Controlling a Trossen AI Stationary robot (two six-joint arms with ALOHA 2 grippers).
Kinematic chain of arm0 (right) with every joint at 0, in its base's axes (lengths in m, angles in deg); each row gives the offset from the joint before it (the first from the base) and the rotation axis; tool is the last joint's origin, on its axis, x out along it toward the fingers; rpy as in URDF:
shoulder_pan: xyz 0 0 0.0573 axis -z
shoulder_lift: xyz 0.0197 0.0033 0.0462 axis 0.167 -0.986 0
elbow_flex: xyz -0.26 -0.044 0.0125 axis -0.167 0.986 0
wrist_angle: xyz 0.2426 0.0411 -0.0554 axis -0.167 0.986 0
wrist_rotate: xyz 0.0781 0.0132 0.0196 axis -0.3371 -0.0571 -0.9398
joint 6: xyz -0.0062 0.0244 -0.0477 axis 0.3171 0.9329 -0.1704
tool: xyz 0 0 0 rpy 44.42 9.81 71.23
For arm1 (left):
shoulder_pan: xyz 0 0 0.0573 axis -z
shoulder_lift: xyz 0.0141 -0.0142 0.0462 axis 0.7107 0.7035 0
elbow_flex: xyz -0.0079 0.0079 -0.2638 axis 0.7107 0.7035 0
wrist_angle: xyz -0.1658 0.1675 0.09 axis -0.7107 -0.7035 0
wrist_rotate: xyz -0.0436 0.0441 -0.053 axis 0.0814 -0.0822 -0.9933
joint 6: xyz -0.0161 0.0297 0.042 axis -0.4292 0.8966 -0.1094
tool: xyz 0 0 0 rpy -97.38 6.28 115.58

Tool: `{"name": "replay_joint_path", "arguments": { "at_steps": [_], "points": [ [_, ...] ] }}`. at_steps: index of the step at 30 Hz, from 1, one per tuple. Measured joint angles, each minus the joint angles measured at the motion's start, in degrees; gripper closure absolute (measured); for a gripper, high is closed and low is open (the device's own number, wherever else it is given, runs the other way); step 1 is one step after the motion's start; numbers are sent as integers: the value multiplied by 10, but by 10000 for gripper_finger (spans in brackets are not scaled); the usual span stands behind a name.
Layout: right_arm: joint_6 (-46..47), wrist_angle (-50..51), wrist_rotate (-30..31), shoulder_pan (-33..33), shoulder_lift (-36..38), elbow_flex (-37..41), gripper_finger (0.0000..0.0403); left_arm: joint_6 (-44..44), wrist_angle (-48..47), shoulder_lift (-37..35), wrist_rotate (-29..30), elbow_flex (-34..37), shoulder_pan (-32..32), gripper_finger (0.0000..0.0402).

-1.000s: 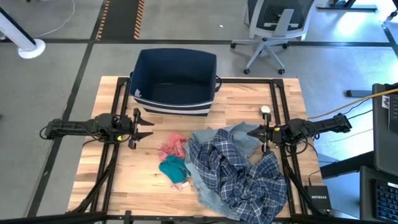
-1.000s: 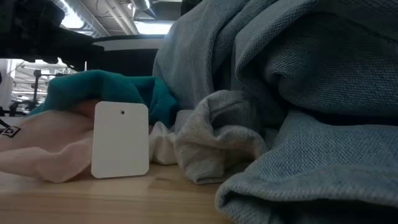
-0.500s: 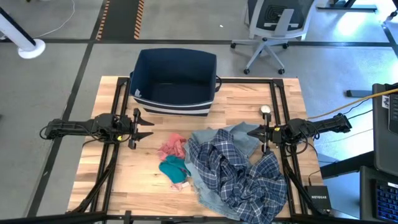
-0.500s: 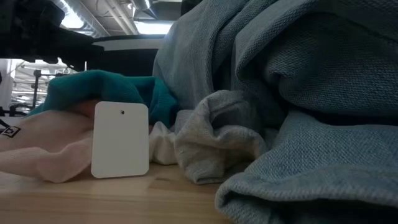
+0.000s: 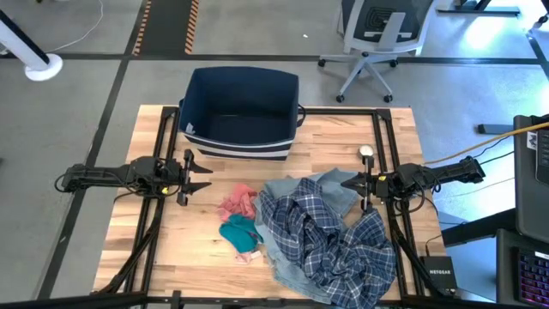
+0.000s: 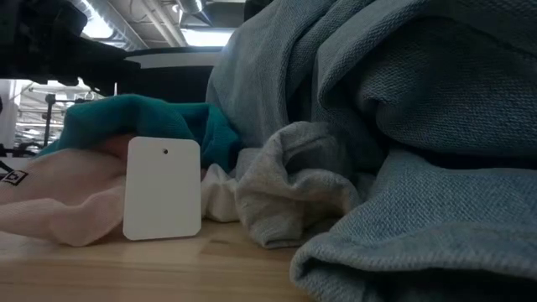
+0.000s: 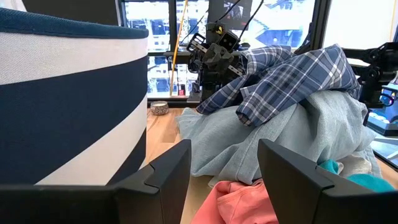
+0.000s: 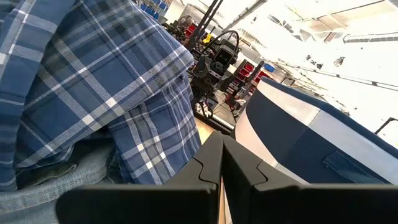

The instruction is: Sort clothes

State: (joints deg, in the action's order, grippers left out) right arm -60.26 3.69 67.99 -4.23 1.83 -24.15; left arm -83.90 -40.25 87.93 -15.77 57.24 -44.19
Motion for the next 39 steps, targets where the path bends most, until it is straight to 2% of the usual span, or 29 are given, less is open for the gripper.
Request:
{"name": "replay_joint_path", "arguments": {
  "at_steps": [7, 10, 18, 24, 32, 39],
  "points": [
    [0, 0, 0, 0, 0, 0, 386, 2, 0, 0, 1, 0, 0, 222],
    [0, 0, 0, 0, 0, 0, 386, 63, 13, 0, 5, 0, 0, 222],
    [0, -1, 0, 0, 0, 0, 386, 97, 172, 1, 9, 0, 0, 222],
    [0, -2, 0, 0, 0, 0, 386, 161, 289, 1, 65, 0, 0, 222],
    [3, -2, 0, 0, 0, 0, 386, 198, 344, 2, 73, 0, 0, 222],
    [122, -8, 0, 0, 0, 0, 386, 207, 373, 2, 84, 0, 0, 222]
  ]
}}
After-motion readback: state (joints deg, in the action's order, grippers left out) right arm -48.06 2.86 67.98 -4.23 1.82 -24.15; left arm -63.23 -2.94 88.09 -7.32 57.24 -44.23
